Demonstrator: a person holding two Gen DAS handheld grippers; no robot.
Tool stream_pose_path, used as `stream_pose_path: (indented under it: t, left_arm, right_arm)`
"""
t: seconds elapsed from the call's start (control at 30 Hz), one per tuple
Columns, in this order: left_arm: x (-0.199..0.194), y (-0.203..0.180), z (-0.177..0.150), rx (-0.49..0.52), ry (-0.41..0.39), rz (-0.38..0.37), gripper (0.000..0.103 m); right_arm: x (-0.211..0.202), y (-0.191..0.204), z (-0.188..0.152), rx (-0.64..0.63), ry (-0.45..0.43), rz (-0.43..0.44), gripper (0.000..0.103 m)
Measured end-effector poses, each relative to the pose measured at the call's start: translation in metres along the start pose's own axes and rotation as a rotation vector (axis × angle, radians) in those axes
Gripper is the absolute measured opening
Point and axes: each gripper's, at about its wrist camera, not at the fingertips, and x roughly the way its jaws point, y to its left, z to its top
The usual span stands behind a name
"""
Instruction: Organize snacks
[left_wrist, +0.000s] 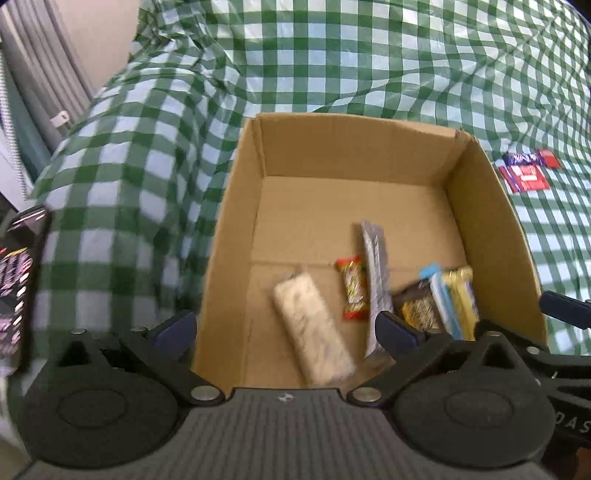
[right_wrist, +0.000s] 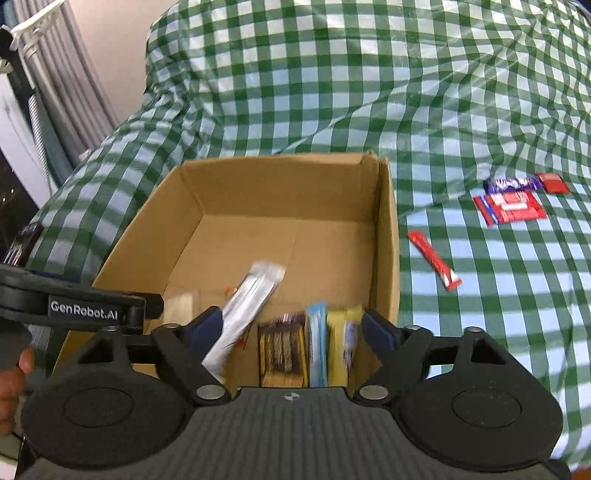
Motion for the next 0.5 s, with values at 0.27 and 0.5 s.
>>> stream_pose_path:
  t: [0.27, 0.5]
  left_arm:
    - [-0.048, 0.016, -0.061, -0.03, 0.009, 0.052, 0.103]
    - [-0.087, 0.015, -0.097, -0.059, -0.019, 0.061, 0.103]
  right_arm:
    - [-0.057, 0.024, -0.045, -0.036, 0.026, 0.003, 0.092]
    - [-0.11, 0.045, -0.068, -0.097, -0.042, 0.014, 0.097]
